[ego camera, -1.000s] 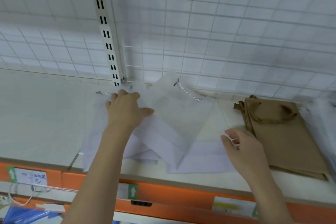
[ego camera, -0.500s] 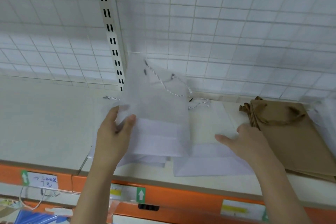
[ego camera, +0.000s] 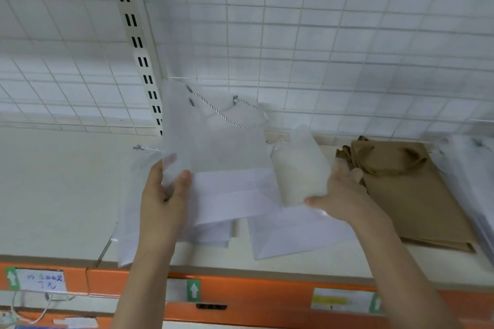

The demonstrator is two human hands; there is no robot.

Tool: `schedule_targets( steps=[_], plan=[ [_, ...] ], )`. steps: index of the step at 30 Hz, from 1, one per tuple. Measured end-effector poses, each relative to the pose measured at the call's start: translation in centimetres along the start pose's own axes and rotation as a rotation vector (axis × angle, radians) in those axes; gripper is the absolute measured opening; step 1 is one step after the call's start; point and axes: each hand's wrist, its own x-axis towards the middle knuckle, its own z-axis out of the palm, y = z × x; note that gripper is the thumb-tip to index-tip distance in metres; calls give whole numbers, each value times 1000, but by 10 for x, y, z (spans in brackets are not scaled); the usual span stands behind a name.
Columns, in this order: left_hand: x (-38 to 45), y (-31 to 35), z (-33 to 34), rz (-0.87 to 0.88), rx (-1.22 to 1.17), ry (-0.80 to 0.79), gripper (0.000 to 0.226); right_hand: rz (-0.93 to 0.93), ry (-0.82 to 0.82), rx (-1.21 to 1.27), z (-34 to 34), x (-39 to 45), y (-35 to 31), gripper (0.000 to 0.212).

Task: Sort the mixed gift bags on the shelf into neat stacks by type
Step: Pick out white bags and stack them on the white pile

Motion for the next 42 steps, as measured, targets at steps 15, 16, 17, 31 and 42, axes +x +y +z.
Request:
schedule_targets(
  steps=[15, 16, 17, 31, 42],
  plan=[
    [-47, 41, 105, 36, -247, -74, 24, -259, 595, 357, -92, -56, 105, 27],
    [-57, 44, 117, 30, -255, -75, 20, -259, 612, 393, -97, -59, 122, 25],
    [-67, 48, 130, 23, -264, -74, 17, -256, 620, 426, -101, -61, 140, 24],
    [-214, 104, 276, -15, -298, -97, 14, -101, 677, 612, -171, -84, 357, 28],
    [-210, 111, 311, -73, -261, -155, 14, 2, 683, 640, -190, -56, 405, 18]
  ],
)
